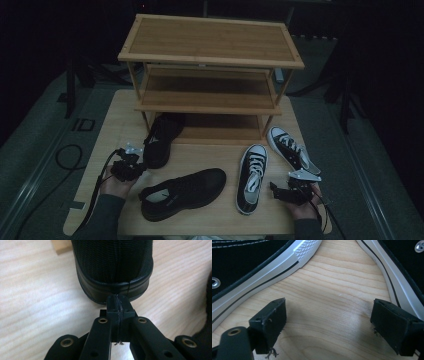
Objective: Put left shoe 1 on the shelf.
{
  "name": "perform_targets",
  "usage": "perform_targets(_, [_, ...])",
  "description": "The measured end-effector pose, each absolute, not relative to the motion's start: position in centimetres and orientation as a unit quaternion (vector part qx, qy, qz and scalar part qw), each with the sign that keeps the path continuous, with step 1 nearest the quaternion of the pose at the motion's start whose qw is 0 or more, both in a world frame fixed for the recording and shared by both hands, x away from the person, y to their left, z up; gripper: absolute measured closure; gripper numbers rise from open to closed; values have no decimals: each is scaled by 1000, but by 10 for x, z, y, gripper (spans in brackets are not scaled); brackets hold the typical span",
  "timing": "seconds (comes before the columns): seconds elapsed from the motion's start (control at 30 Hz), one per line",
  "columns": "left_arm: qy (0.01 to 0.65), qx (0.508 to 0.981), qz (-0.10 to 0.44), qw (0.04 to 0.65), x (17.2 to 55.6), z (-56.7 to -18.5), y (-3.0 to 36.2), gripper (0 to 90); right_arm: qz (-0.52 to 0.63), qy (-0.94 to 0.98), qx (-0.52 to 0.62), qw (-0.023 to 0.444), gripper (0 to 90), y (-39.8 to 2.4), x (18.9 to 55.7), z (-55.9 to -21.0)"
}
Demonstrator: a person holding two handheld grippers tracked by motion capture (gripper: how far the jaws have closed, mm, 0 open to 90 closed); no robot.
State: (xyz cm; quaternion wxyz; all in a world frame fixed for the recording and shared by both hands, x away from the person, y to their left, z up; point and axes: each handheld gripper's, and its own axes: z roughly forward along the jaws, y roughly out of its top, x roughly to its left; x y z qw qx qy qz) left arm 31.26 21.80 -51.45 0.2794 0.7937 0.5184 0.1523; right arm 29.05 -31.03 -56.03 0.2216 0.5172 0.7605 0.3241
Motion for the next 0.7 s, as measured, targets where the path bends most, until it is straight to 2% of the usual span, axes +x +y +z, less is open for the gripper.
perform_targets(0.3, [490,815,177,254,328,-513,190,897,324,761,517,222,132,-310,290,-560])
perform_targets(0.7, [518,795,191,252,334,-512,200,896,324,760,517,221,132,-310,290,-560])
